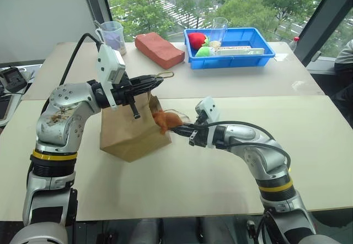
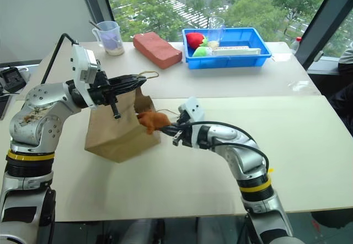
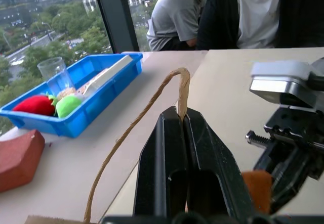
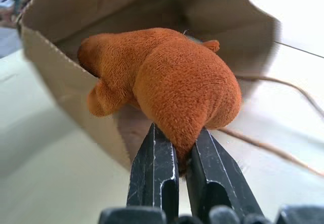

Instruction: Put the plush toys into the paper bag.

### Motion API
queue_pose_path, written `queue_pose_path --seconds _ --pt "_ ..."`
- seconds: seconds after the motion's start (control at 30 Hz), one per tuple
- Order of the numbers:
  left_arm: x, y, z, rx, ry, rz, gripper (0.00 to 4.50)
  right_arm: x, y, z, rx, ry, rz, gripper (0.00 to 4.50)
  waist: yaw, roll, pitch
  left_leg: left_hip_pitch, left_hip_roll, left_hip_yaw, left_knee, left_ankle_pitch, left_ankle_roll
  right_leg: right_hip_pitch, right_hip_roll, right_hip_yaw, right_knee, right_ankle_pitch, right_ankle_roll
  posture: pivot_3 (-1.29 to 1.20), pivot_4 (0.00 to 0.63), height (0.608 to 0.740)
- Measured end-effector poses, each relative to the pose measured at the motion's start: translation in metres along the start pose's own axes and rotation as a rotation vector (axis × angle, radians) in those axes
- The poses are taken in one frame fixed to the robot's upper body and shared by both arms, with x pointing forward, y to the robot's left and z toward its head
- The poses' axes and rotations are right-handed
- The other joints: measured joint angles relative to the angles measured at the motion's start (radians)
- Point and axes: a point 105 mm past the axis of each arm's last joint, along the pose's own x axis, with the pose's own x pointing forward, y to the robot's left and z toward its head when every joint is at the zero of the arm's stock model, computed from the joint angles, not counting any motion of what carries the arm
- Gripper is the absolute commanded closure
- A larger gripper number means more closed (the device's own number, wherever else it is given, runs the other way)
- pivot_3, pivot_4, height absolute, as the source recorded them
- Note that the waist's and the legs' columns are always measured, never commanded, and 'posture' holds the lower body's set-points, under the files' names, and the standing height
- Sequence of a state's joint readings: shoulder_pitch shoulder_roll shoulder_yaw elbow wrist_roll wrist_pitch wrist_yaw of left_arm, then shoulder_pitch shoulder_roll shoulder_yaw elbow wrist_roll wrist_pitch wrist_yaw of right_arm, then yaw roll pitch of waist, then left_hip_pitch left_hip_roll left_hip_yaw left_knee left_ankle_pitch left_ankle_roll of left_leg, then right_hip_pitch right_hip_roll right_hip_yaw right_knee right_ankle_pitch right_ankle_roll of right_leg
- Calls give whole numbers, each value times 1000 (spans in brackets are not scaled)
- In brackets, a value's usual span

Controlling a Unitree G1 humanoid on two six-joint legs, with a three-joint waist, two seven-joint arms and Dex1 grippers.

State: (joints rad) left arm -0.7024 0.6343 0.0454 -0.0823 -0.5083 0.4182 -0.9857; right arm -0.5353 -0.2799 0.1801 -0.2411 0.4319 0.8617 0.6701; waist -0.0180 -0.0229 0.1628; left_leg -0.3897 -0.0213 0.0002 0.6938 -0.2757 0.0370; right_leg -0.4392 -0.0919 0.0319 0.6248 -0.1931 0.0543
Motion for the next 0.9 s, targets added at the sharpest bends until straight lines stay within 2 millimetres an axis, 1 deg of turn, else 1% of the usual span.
queue_pose_path --seconds 0.1,0.27,0.33,0.47,0.57,0.67,0.77,0.8,0.9 --pt "5 -5 -3 -12 5 -36 4500 12 0 0 21 -2 -3 4490 0 0 0 0 0 0 0 0 0 0 0 0 0 0 0 0 150 740" --pt "6 -9 -4 -19 5 -65 4500 34 -4 18 22 -46 23 4490 -4 0 0 0 0 0 0 0 0 -1 0 0 0 0 0 0 150 740" --pt "7 -9 -4 -19 5 -72 4500 41 2 16 24 -36 62 4490 -3 0 0 0 0 -1 -1 0 0 -1 0 -1 0 0 0 0 150 740" --pt "7 -10 -5 -20 5 -79 4500 55 18 6 50 -8 155 4490 -3 0 0 0 0 -1 0 0 0 -1 0 -1 0 0 0 0 150 740" --pt "7 -10 -5 -20 5 -81 4500 61 28 3 50 0 206 4490 -3 0 0 0 0 -1 0 0 0 -1 0 -1 0 0 0 0 150 740" --pt "7 -11 -4 -17 5 -81 4500 70 26 9 64 -36 189 4490 -6 0 0 0 0 -1 0 0 -1 -1 0 -1 1 0 0 0 150 740" --pt "7 -11 -3 -10 2 -80 4500 80 29 20 48 -78 181 4490 -10 0 0 0 0 -1 -1 0 -1 -1 0 -1 1 0 0 0 150 740" --pt "7 -12 -2 -7 1 -79 4500 82 31 21 44 -86 184 4490 -10 0 0 0 0 -1 -1 0 -1 -1 0 -1 1 0 0 0 150 740" --pt "8 -13 -1 -2 0 -78 4500 88 34 11 2 -57 184 4490 -13 0 0 0 0 -2 -1 0 -1 -1 0 -2 1 0 0 0 150 740"
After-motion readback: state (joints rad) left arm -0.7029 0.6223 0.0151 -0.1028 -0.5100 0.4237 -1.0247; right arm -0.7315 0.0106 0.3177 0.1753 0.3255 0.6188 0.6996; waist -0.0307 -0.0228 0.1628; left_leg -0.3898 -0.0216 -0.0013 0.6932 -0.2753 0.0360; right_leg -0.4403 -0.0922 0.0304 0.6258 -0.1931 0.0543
